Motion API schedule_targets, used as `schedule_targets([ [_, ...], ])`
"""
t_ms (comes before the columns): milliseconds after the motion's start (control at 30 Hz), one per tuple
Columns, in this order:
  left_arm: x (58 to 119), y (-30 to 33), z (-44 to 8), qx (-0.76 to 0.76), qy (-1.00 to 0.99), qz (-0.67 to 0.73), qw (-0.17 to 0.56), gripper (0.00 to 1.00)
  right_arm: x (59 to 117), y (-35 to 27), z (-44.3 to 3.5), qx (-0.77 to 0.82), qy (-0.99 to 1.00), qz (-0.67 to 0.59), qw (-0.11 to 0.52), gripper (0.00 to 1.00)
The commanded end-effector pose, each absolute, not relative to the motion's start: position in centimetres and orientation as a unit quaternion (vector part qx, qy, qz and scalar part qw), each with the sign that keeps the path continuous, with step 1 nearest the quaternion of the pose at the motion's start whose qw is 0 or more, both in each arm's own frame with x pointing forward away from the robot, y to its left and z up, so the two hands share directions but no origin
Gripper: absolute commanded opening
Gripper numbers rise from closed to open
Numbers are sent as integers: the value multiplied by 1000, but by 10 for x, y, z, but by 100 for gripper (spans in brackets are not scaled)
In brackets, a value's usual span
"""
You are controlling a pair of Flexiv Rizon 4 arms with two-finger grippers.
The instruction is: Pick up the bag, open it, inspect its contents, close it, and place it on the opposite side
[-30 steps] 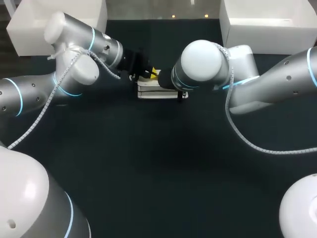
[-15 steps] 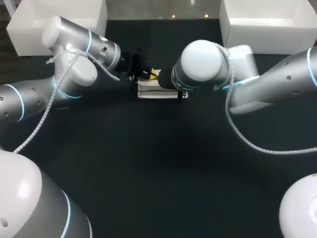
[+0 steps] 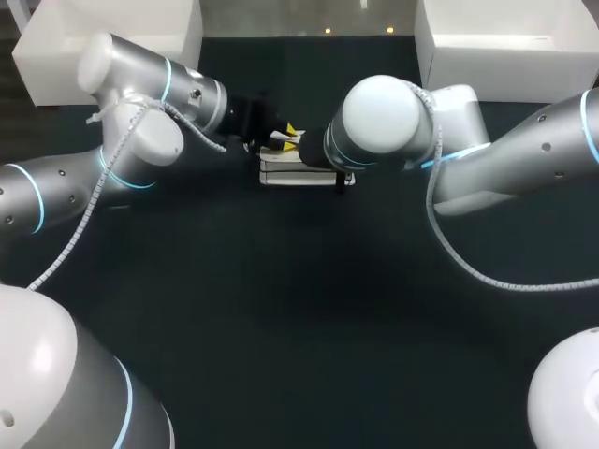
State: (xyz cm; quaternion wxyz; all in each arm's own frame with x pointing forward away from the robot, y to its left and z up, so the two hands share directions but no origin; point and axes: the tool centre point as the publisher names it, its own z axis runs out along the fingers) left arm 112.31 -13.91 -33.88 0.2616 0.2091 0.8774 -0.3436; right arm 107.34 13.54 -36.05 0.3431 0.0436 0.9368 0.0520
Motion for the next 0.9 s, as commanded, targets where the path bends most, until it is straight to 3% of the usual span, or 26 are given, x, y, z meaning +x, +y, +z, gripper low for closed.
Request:
schedule_targets([
  [33,1120,-144,-342,209,880,-336,264,0,1074,136,-362,44,936,53,345,0],
  [900,1136,-133,-356,144,900,-329,246,0,1074,136,-362,44,936,53,345,0],
])
